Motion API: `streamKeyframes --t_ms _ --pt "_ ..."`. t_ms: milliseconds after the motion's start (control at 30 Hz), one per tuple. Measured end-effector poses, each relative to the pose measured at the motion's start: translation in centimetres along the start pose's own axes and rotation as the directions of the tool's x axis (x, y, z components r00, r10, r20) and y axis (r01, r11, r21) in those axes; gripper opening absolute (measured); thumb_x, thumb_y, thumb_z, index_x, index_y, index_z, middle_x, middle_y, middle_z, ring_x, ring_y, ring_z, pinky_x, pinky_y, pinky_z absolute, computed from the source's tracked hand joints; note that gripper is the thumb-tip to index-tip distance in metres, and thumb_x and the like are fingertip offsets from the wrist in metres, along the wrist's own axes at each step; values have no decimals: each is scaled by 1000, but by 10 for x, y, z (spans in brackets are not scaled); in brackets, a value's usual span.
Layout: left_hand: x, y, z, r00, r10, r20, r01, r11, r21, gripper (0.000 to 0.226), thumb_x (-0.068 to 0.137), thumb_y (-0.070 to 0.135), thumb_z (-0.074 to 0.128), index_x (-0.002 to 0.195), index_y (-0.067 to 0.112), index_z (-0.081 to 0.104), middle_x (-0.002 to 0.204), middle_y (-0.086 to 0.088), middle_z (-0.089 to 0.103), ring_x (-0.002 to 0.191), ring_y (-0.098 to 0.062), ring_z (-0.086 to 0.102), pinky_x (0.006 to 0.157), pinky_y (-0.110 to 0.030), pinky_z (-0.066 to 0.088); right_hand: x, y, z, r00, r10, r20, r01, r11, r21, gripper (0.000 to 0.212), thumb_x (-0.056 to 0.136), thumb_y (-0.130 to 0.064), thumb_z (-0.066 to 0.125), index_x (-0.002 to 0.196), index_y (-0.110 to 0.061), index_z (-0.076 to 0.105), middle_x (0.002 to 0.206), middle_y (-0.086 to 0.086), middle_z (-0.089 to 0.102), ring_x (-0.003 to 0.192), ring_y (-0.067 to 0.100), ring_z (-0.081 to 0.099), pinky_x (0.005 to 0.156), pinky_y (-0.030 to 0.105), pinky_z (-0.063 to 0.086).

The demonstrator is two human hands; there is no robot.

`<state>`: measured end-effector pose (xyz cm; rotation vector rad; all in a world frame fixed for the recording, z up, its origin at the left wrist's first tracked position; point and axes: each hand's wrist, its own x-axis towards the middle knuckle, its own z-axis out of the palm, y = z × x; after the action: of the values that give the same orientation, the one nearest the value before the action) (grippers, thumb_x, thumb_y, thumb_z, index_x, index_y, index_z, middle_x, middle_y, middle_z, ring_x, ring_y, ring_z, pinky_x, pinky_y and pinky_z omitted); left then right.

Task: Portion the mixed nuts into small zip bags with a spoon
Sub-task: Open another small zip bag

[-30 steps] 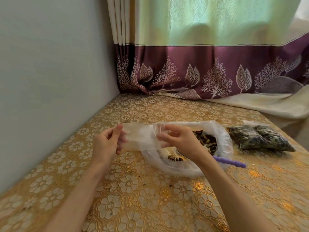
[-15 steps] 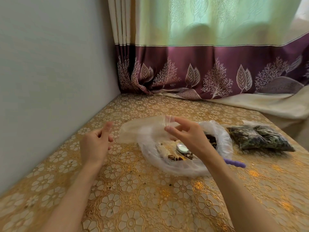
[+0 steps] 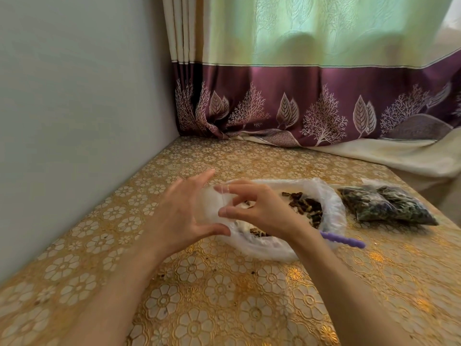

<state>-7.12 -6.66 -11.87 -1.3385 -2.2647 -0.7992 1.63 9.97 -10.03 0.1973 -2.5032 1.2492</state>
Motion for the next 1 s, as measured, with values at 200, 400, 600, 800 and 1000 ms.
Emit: streamKeyframes --t_ms 200,400,600,800,1000 --pt "0 7 3 998 -53 28 57 981 -185 94 59 78 54 134 23 41 112 20 47 95 0 49 80 -18 42 0 -1 -2 1000 19 10 -19 1000 17 43 79 -27 74 120 -19 64 116 -16 55 79 -10 60 78 22 54" --pt "1 6 8 990 -137 12 134 936 -327 69 56 73 58 112 34 47 95 22 50 84 13 46 66 -10 35 1 -2 -2 1000 24 -17 -23 999 31 37 83 -22 69 119 -14 62 115 -13 52 96 -5 58 86 19 51" --pt "-3 4 12 985 -171 -19 158 941 -299 68 55 85 48 97 31 47 82 21 46 71 12 44 64 -12 36 -8 1 -20 909 35 -416 -48 999 -22 19 91 -20 57 76 -13 68 91 -2 61 60 4 52 59 14 44" --pt "-3 10 21 996 -57 62 68 979 -194 75 56 89 38 103 31 47 91 25 46 85 8 45 81 -24 43 -45 19 -55 846 70 -528 -198 962 -190 22 94 -15 55 79 -11 71 71 -3 68 61 14 65 63 20 54" --pt "-5 13 25 999 2 51 8 982 -189 73 60 89 36 102 31 47 89 26 45 82 8 45 74 -16 39 -95 52 -84 831 163 -532 -464 732 -499 23 92 -34 56 101 -14 63 87 1 58 84 19 53 76 32 43"
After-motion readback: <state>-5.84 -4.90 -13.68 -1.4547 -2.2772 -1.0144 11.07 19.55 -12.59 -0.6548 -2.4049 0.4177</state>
